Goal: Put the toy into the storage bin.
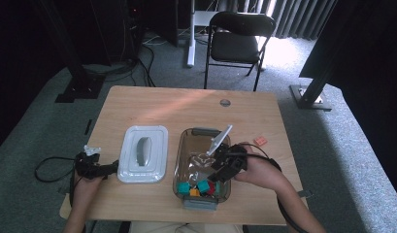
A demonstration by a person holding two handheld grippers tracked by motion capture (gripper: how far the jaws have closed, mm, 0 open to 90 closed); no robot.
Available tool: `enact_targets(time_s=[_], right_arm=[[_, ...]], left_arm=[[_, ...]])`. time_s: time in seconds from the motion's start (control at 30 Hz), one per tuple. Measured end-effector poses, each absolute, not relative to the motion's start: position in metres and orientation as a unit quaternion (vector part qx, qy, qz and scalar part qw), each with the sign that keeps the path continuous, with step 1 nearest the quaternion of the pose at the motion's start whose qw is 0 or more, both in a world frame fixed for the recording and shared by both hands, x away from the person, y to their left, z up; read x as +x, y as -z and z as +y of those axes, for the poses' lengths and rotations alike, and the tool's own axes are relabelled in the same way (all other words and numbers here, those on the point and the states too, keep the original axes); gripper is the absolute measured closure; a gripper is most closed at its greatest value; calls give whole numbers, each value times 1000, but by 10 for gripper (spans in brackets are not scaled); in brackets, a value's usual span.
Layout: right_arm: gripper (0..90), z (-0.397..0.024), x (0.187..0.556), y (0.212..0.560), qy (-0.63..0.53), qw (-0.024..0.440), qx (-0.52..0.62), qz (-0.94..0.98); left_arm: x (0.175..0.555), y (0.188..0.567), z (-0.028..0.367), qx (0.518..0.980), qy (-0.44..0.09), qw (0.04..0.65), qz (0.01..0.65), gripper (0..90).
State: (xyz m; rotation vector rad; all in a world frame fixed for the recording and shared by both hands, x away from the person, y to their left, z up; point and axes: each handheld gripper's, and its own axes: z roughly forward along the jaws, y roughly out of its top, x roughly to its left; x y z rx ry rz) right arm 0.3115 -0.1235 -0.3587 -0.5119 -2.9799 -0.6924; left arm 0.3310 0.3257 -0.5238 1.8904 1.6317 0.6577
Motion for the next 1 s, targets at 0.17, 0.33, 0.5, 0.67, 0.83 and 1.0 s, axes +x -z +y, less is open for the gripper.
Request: enact_targets(time_s=[0.17,0.33,0.5,0.67,0.83,1.0], right_arm=[[533,-153,316,350,240,5,-199,-950],[533,-182,323,350,244,-10,-244,-939],[530,-210,337,358,238,-31,-303,-922],[523,-240,362,377,222,-60,-392,-891],[516,-265,390,399,205,-76,-471,-855],[511,-283,417,423,186,-78,-528,-825]], left_arm=[[331,524,326,704,-245,276,607,8],[331,524,326,704,-245,276,607,8],[331,524,326,704,-244,275,607,8],[331,524,326,704,-245,276,607,8],[331,524,326,704,-245,276,607,8],[331,524,326,704,-245,276,607,8]])
